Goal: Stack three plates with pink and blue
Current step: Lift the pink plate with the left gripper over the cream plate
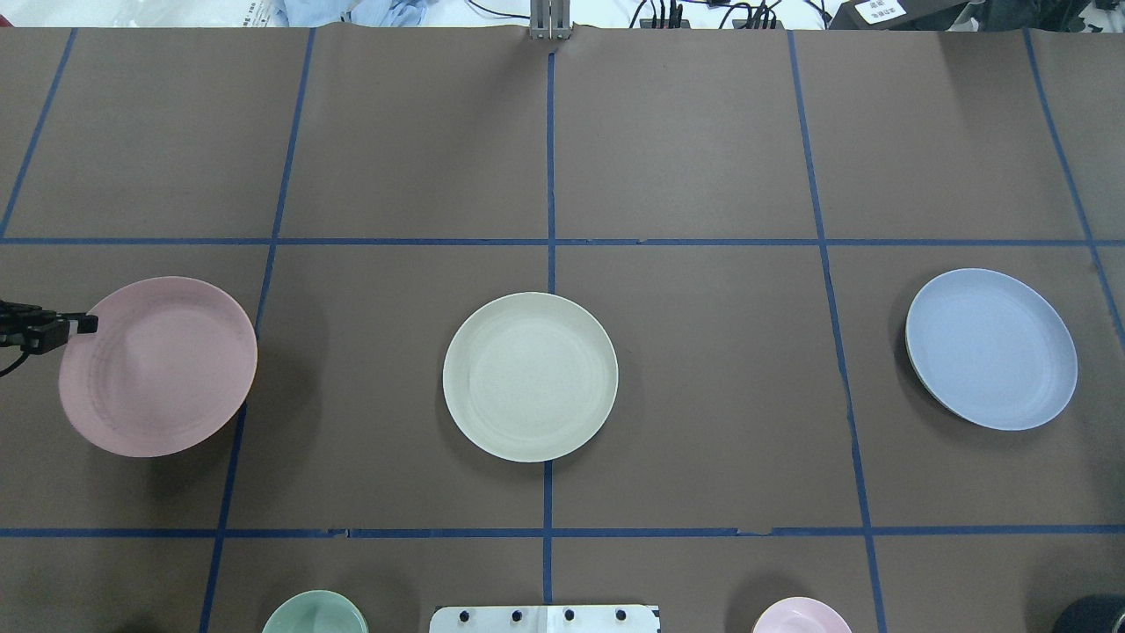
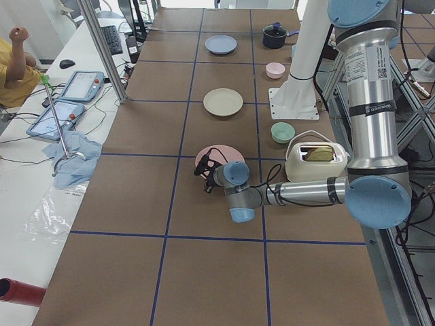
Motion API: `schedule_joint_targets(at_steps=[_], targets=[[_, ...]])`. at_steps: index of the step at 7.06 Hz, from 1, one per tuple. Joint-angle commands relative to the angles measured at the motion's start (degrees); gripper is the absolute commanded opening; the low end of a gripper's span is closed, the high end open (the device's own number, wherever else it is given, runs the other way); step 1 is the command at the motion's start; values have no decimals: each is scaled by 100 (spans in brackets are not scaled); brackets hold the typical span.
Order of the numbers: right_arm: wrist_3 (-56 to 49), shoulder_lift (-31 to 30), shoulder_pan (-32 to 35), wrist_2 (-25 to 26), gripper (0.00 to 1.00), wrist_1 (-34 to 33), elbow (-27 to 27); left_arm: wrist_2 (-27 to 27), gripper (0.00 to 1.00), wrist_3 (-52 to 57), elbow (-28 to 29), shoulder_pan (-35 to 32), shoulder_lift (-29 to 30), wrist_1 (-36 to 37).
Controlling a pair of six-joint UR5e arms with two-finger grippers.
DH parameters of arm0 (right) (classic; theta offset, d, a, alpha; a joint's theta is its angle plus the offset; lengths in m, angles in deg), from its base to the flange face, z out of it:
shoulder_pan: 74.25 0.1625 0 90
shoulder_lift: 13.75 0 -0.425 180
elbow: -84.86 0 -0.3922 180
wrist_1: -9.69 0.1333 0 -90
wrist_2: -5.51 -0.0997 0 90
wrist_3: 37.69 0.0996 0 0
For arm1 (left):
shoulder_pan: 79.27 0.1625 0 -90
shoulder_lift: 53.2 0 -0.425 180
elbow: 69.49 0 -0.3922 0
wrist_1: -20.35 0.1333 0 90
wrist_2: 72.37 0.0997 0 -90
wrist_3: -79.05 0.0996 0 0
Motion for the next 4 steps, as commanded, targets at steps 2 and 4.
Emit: schedule_joint_targets(at_steps=[2, 4], targets=[[9, -4, 0, -7, 100, 0, 0, 163, 0, -681, -1473, 373, 840, 1938], [18, -13, 0, -7, 100, 0, 0, 1460, 0, -1803, -1316, 1899, 2067, 2829]])
